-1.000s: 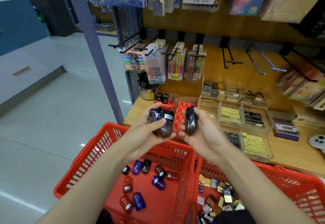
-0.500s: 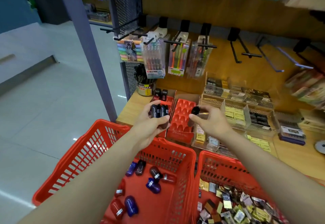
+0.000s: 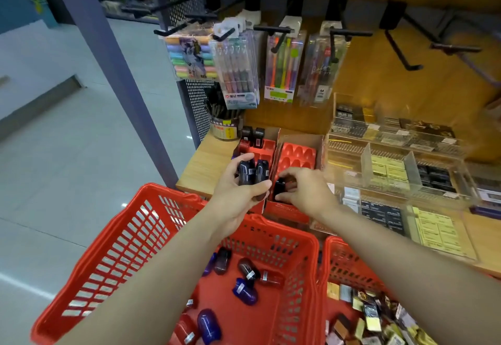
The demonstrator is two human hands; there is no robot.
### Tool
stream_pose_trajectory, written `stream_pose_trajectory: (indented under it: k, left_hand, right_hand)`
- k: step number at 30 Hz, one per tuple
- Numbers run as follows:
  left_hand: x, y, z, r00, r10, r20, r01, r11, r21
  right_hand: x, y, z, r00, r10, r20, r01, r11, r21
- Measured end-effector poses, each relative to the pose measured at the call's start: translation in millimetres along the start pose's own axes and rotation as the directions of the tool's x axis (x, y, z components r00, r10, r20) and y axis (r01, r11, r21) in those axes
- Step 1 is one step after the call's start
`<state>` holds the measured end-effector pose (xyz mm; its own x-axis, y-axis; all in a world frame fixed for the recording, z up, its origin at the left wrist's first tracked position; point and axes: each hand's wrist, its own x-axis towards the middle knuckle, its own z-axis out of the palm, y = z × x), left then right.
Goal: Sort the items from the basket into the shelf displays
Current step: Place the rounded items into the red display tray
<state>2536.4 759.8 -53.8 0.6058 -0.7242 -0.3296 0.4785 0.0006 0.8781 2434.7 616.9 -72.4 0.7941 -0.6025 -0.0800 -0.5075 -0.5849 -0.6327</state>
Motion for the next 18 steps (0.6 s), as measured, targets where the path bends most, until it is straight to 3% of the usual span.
stream_pose_trajectory:
  k: [3, 7, 9, 10, 12, 13, 18]
  left_hand:
    - [-1.4, 0.8, 1.2, 1.000, 0.010, 0.007, -0.010, 1.000, 0.030]
    - [-7.5, -1.3, 1.8, 1.000, 0.000, 0.001, 0.000, 0.999, 0.052]
    - [-8.9, -1.7, 3.3, 1.000, 0.012, 0.012, -0.013, 0.996, 0.086]
    - [-9.4, -2.3, 5.1, 0.999, 0.027, 0.024, -0.029, 0.994, 0.104]
    - [-10.2, -3.5, 11.6, 0.997, 0.050, 0.056, -0.058, 0.988, 0.140]
    - [-10.5, -4.0, 14.9, 0.996, 0.054, 0.074, -0.064, 0.987, 0.150]
    - [-9.6, -3.8, 25.0, 0.977, 0.007, 0.215, -0.033, 0.992, 0.120]
  right_hand:
    - [-0.8, -6.0, -2.4, 0.999, -0.036, -0.013, 0.034, 0.989, -0.145]
    - [-3.5, -15.3, -18.3, 0.995, -0.063, 0.071, 0.082, 0.949, -0.305]
    - [-7.2, -23.3, -30.6, 0.997, -0.078, 0.008, 0.078, 0.985, -0.157]
    - [-9.6, -27.4, -37.3, 0.999, -0.045, -0.024, 0.045, 0.999, 0.003]
    - [-16.4, -36.4, -48.2, 0.998, 0.043, 0.039, -0.054, 0.941, 0.335]
    - [-20.5, -39.6, -51.4, 0.996, 0.046, 0.073, -0.071, 0.914, 0.399]
    - [-26.6, -38.4, -57.1, 0.999, 0.052, -0.010, -0.046, 0.946, 0.320]
